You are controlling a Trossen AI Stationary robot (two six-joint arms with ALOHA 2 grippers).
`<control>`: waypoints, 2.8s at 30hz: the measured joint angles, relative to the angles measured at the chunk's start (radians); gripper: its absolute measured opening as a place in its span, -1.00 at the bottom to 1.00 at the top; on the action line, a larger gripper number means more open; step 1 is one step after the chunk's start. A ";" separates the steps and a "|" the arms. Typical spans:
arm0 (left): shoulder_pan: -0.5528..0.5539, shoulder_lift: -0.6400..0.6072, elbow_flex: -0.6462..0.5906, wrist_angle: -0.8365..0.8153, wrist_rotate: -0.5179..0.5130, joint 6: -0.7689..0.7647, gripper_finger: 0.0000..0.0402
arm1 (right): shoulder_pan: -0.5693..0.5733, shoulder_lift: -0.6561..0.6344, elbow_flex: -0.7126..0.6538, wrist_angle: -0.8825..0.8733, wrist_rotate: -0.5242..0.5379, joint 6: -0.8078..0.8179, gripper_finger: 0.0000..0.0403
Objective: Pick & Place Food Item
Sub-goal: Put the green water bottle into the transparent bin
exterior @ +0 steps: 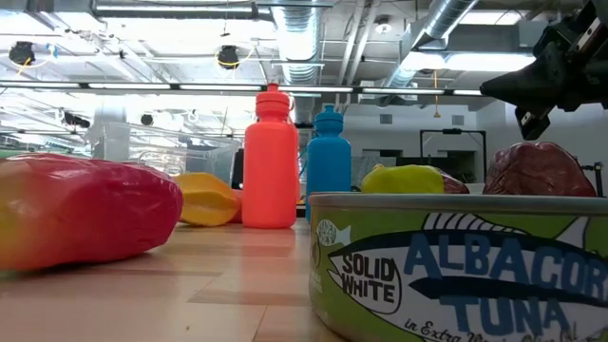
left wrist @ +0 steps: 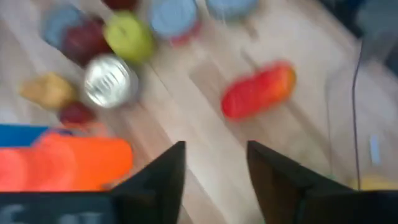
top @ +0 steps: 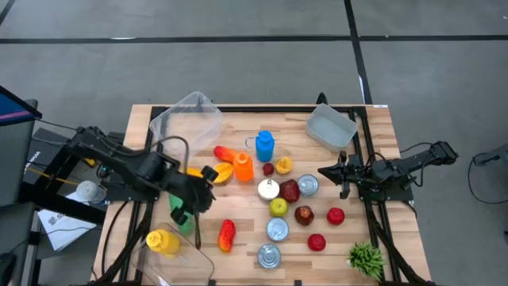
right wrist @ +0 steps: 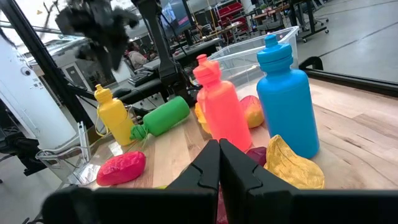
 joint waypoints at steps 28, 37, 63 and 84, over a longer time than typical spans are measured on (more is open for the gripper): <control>0.094 0.161 -0.221 0.045 0.340 0.080 0.19 | 0.000 0.000 0.000 0.000 0.000 0.000 -1.00; 0.057 0.169 -0.266 0.052 0.336 0.191 0.28 | 0.000 0.000 0.000 0.000 0.000 0.000 -1.00; 0.022 0.169 -0.497 0.323 0.297 0.193 0.09 | 0.000 0.000 0.000 0.000 0.000 0.000 -1.00; 0.025 0.032 -0.353 0.423 0.221 -0.118 -0.02 | 0.000 0.000 0.000 0.000 0.000 0.000 -1.00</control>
